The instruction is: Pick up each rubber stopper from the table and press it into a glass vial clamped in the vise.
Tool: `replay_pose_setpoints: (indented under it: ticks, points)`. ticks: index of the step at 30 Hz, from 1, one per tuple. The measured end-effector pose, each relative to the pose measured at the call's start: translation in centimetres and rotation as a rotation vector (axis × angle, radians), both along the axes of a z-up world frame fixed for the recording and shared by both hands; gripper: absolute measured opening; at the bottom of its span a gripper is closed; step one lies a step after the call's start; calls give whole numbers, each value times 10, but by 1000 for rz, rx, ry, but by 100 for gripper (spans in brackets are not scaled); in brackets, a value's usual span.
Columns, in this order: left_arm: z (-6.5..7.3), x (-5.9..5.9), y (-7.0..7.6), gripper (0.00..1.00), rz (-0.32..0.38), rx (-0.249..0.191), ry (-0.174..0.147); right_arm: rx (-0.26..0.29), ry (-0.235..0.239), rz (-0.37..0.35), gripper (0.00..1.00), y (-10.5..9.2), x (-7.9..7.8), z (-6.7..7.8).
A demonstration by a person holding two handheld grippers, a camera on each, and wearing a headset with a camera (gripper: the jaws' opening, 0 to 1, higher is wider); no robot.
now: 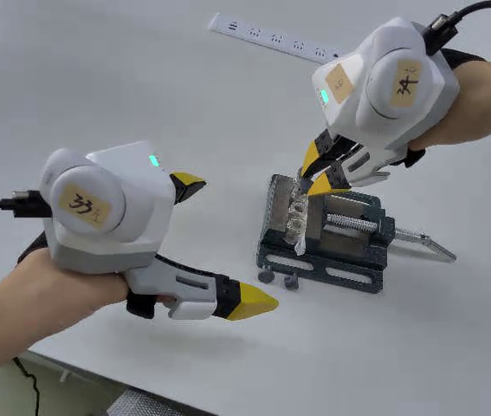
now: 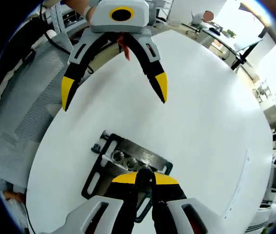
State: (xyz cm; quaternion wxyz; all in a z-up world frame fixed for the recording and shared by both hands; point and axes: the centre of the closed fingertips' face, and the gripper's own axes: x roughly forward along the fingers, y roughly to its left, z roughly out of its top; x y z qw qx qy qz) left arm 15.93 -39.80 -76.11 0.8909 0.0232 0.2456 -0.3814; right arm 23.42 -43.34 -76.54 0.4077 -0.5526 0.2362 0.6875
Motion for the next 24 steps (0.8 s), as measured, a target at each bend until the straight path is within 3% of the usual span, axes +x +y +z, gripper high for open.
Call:
replay_pose_setpoints:
  ticks: [15,24]
  points:
    - [-3,-2,1,99,11,-9,12,-27,-4,19,5,1,0,-4]
    - [-4,-3,2,99,17,-15,14,-50,20,-51,4,2,0,-4]
